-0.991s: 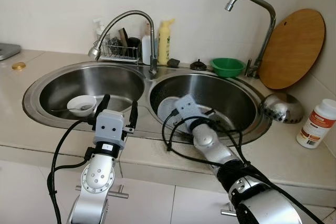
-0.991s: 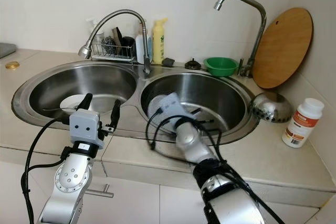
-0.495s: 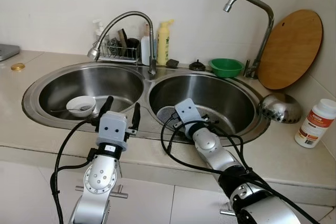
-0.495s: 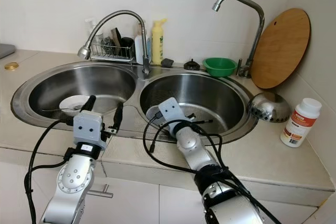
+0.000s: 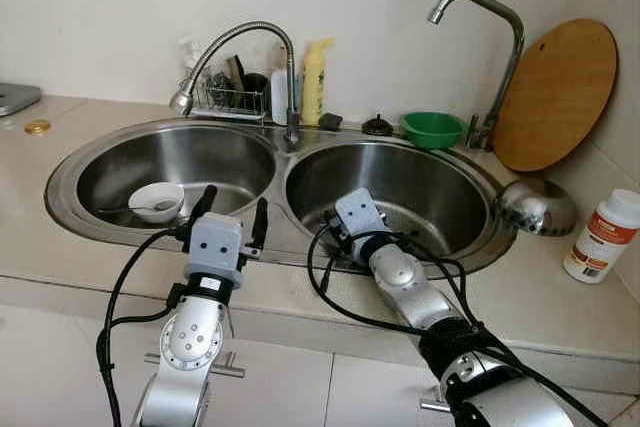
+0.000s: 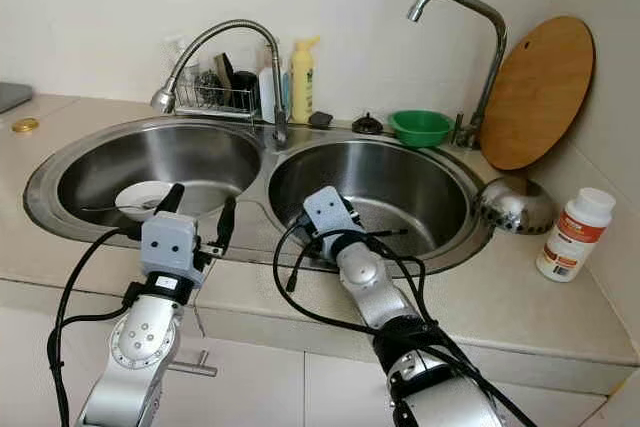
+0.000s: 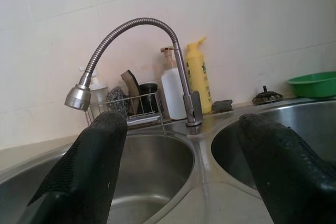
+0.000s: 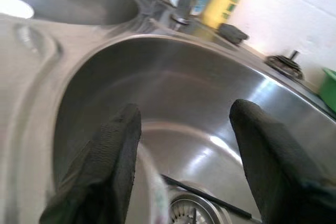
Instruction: Kitchen organization
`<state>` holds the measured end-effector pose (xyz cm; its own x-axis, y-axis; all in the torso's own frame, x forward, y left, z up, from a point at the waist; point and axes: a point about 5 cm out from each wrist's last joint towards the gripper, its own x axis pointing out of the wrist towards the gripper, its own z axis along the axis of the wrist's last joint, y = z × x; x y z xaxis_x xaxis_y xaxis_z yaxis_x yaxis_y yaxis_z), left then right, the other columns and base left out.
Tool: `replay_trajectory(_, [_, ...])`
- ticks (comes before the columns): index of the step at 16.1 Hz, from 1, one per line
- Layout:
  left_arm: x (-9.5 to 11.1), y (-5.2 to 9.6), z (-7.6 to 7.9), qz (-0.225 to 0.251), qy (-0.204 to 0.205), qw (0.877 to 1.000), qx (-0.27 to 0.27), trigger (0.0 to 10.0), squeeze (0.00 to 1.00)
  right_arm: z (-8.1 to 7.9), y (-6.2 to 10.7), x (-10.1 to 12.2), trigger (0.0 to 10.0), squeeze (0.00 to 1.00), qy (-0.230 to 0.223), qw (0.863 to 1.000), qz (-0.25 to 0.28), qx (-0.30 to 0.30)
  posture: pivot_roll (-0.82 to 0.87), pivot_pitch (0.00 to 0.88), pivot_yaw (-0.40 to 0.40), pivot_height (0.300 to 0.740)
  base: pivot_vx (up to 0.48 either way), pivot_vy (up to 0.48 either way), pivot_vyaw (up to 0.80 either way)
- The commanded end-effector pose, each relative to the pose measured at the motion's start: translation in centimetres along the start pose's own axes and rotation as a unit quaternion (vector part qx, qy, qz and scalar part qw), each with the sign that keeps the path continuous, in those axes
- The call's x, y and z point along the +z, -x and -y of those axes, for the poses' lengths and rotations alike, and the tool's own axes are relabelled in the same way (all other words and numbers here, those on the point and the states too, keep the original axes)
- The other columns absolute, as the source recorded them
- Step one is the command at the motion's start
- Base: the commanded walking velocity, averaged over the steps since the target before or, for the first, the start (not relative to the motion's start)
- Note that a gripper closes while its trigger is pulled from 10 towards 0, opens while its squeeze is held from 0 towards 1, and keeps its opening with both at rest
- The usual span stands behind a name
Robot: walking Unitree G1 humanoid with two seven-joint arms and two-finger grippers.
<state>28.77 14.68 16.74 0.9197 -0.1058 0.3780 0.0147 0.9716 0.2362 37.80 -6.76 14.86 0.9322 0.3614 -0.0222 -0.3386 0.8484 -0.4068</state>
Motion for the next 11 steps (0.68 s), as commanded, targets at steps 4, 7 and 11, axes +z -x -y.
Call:
replay_trajectory(4, [-0.3,0.0,0.2,-0.008,-0.003,1.0,-0.009,10.0,0.0,-1.6,0.8,-2.0,10.0,1.0,0.026,0.995,-0.039,0.083,0.07,0.0,-0.028,0.74,0.0,0.0,0.0])
replay_trajectory(7, [-0.3,0.0,0.1,-0.008,-0.004,1.0,-0.007,10.0,0.0,-0.9,0.8,-1.1,10.0,0.0,0.001,1.0,-0.005,0.022,0.07,0.0,-0.03,0.74,0.0,0.0,0.0])
replay_trajectory(11, [0.0,-0.1,0.0,0.002,0.013,1.0,-0.004,10.0,0.0,1.1,1.3,1.4,10.0,0.0,-0.104,0.988,0.088,-0.075,0.08,0.0,-0.029,0.74,0.0,0.0,0.0])
